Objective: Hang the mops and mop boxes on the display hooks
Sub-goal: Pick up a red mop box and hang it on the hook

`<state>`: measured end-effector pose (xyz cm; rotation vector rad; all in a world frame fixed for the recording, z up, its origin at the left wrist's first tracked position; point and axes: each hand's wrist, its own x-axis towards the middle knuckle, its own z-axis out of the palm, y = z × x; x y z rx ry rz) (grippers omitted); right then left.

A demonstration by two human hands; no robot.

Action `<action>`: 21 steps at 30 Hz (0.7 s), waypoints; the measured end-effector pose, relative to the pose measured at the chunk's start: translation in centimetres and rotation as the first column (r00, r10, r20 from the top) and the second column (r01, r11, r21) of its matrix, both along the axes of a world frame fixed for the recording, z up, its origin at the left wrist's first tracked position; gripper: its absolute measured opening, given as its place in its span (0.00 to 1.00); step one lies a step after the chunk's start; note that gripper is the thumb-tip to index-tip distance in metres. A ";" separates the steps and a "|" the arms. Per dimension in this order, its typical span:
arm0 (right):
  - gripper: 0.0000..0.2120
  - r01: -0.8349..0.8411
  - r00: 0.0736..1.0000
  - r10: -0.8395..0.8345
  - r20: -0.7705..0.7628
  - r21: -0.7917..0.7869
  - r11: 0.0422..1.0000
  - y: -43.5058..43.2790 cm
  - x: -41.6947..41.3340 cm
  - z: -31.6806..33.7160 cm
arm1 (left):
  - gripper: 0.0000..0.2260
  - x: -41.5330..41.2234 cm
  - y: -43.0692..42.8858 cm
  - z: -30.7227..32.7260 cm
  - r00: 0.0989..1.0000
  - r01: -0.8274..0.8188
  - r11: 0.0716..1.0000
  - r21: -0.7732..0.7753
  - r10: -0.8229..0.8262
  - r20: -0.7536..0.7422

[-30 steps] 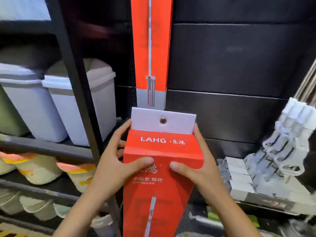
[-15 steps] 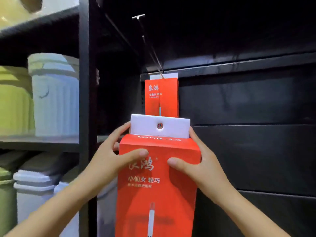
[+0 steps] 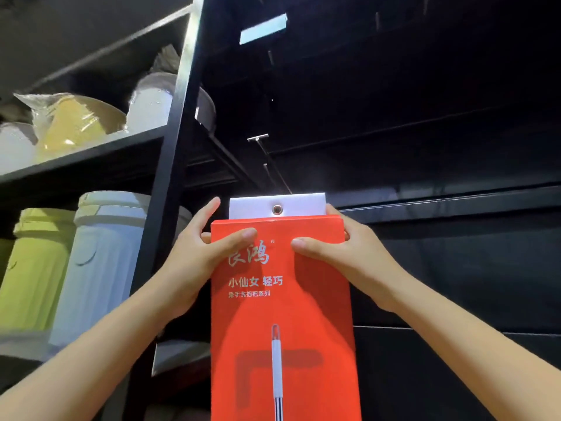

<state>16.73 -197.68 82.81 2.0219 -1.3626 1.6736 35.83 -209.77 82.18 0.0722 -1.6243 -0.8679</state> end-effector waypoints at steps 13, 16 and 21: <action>0.35 -0.013 0.999 0.007 -0.051 -0.107 0.994 -3.5 -0.3 5.5 | 0.56 0.2 -2.0 5.1 0.996 -0.008 0.997 -0.074 0.002 -0.089; 0.26 -0.039 0.996 0.029 -0.079 -0.131 0.991 -3.7 -0.1 6.0 | 0.57 0.4 -2.2 5.9 0.994 -0.030 0.991 -0.133 0.016 -0.108; 0.20 -0.068 0.994 0.052 -0.099 -0.167 0.984 -4.2 -0.2 6.9 | 0.49 0.5 -2.5 6.9 0.991 -0.030 0.981 -0.192 0.004 -0.134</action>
